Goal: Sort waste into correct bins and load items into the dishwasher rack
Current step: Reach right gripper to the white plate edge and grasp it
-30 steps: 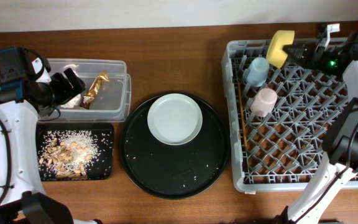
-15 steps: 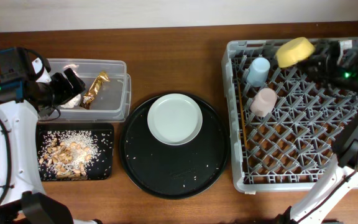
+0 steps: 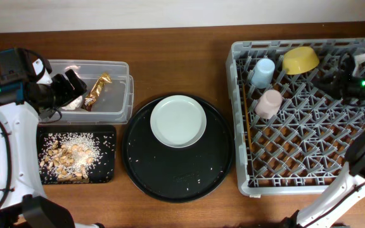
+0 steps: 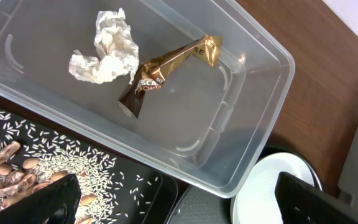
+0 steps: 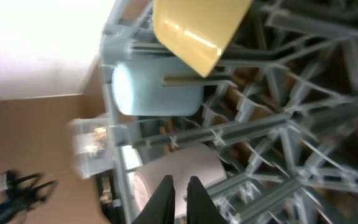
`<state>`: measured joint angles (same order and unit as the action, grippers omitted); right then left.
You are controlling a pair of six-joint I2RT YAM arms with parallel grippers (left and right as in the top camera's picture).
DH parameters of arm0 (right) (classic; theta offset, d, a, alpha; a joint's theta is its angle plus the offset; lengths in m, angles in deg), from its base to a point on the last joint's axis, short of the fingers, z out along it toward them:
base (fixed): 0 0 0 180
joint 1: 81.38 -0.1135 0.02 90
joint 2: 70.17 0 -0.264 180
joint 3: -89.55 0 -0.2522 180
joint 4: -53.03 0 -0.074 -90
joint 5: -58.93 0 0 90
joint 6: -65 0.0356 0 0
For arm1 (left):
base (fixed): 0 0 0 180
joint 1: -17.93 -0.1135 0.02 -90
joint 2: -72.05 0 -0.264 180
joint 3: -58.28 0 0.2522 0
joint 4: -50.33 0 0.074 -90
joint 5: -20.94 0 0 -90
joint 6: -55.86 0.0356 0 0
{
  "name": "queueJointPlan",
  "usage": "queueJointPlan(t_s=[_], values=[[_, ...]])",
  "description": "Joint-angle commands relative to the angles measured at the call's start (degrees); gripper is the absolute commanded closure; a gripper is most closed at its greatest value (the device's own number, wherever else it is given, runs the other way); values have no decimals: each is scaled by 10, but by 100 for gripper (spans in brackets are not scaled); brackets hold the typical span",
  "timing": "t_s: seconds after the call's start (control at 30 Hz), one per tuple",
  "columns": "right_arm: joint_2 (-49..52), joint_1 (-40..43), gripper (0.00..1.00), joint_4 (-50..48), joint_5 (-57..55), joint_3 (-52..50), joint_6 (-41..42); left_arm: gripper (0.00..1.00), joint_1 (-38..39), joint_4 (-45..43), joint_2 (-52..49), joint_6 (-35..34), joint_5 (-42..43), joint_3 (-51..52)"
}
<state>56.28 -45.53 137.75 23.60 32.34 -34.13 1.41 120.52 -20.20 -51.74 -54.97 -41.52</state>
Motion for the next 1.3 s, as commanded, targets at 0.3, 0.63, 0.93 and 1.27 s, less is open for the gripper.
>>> queueJointPlan(t_s=[0.3, 0.63, 0.93, 1.27], values=[[-200, -422, 84, 69, -479, 55, 102, 0, -1, 1, 3, 3, 0, -3], [-171, -618, 3, 73, -476, 1, 179, 1, -1, 1, 3, 3, 0, -3], [-171, -617, 62, -154, -472, -229, 217, 1, -1, 1, 3, 3, 0, -3], [-171, -617, 69, -457, -499, -411, 217, 1, -1, 1, 3, 3, 0, -3]])
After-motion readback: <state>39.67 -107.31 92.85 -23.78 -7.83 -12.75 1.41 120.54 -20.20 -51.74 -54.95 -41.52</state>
